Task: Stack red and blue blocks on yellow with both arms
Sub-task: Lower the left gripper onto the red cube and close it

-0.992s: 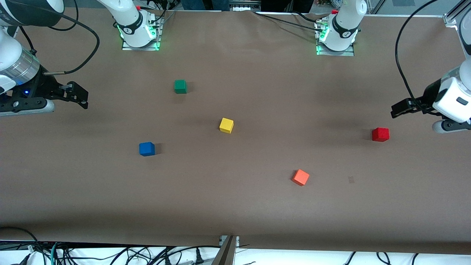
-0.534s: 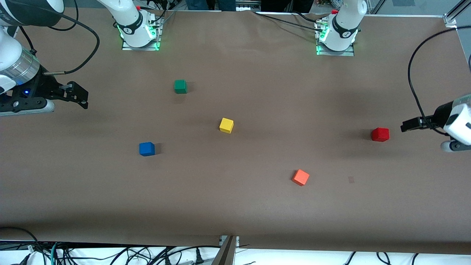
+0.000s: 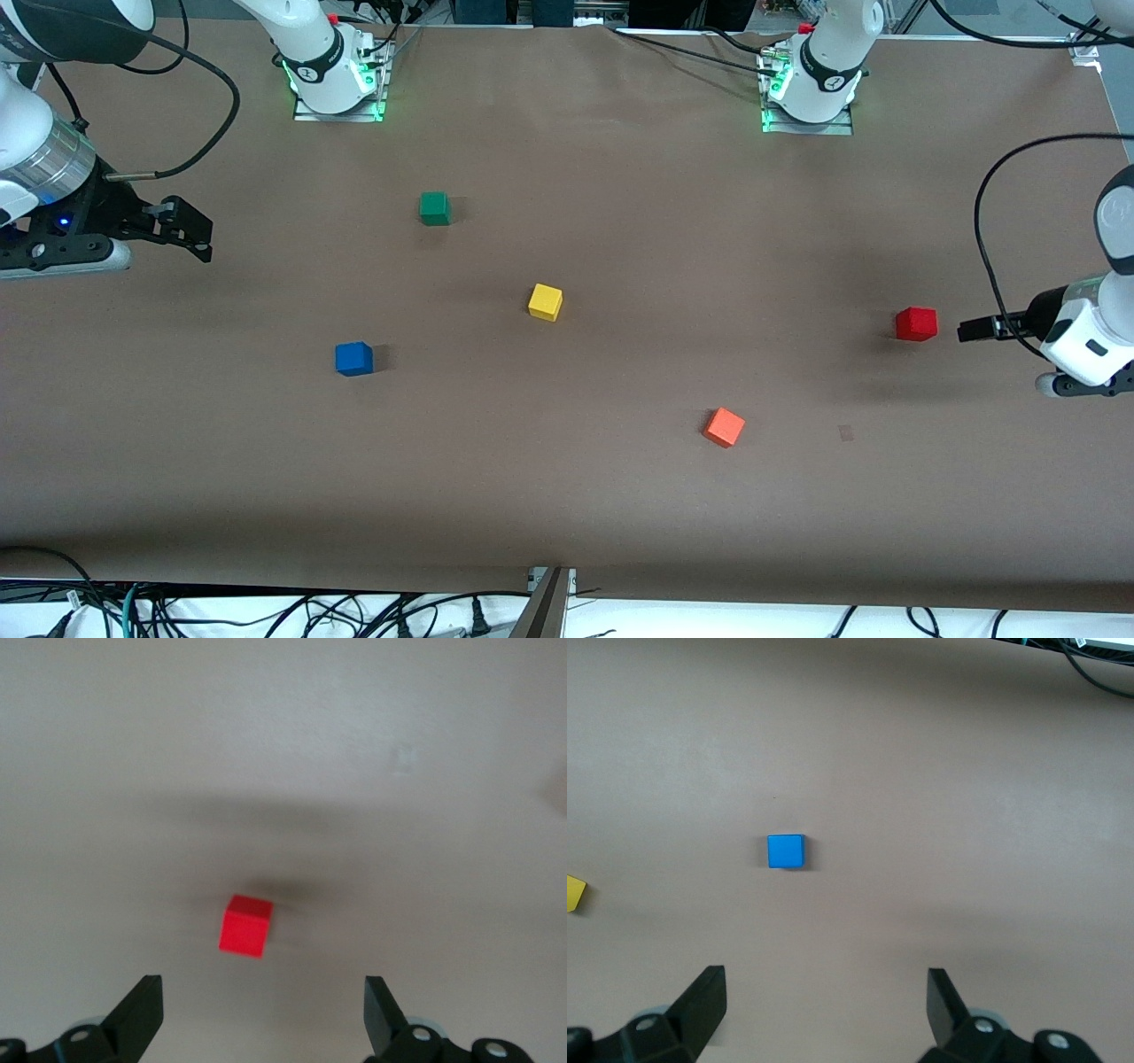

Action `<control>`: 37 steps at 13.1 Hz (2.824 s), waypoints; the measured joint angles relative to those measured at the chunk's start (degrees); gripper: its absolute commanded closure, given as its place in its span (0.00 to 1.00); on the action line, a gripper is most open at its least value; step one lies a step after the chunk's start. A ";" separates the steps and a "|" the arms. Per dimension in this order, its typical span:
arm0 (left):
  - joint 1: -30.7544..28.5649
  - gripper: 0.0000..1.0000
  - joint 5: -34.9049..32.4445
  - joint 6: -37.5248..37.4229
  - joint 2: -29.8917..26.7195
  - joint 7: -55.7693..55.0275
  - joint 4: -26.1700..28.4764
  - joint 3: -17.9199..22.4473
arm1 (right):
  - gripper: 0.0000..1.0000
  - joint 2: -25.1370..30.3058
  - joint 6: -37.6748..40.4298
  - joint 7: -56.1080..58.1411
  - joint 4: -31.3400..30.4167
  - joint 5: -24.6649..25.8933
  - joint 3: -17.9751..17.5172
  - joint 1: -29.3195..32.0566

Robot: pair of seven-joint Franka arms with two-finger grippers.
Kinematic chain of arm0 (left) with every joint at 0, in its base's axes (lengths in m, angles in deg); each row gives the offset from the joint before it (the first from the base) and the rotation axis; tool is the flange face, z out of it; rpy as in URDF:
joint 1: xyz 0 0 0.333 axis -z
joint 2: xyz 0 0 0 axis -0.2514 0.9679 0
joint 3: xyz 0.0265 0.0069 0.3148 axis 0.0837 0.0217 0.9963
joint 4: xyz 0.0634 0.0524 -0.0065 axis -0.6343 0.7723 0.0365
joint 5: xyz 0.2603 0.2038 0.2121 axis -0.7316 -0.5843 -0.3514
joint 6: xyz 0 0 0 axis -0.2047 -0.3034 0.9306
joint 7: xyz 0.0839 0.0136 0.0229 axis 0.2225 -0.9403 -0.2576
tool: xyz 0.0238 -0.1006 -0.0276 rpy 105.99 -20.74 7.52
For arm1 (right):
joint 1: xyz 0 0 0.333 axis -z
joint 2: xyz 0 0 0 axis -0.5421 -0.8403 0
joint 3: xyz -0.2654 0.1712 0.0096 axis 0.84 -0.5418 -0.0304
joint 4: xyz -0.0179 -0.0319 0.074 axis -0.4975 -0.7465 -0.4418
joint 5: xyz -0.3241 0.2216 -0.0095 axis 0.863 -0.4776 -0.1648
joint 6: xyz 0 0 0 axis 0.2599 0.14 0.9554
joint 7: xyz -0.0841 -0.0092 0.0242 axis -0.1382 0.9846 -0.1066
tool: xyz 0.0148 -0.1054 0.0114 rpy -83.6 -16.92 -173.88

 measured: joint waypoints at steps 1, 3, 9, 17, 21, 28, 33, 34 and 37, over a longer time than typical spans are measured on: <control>-1.18 0.00 0.00 4.07 1.09 1.77 1.96 0.02 | 0.00 0.00 0.00 0.00 0.00 0.00 0.00 0.00; -2.97 0.00 0.00 11.55 3.10 4.27 5.95 0.04 | 0.00 0.00 0.00 0.00 0.01 0.00 0.00 0.00; -4.21 0.00 0.00 23.35 4.09 8.26 15.82 -0.01 | 0.00 0.00 0.00 0.00 0.02 0.00 0.00 0.00; -6.99 0.00 0.00 27.21 4.03 11.77 22.81 -0.49 | 0.00 0.00 0.00 0.00 0.02 0.00 0.00 0.00; -7.85 0.00 0.00 29.94 4.00 12.02 25.82 -0.62 | 0.00 0.00 0.00 0.00 0.02 0.00 0.00 0.00; -8.05 0.00 0.00 30.87 3.80 12.07 28.24 -0.68 | 0.00 0.00 0.00 0.00 0.09 -0.01 -0.02 -0.08; -8.05 0.32 0.00 30.92 3.54 12.07 28.79 -0.70 | 0.00 -0.01 0.00 0.00 0.73 -0.04 -0.29 -0.35; -8.06 0.37 0.00 30.92 3.52 12.07 28.85 -0.70 | 0.00 -0.33 0.06 0.00 0.65 -0.07 -0.32 -0.44; -8.07 0.56 0.00 30.67 3.48 12.10 28.93 -0.71 | 0.00 -5.33 -0.65 -0.01 0.96 -0.10 -0.61 -1.65</control>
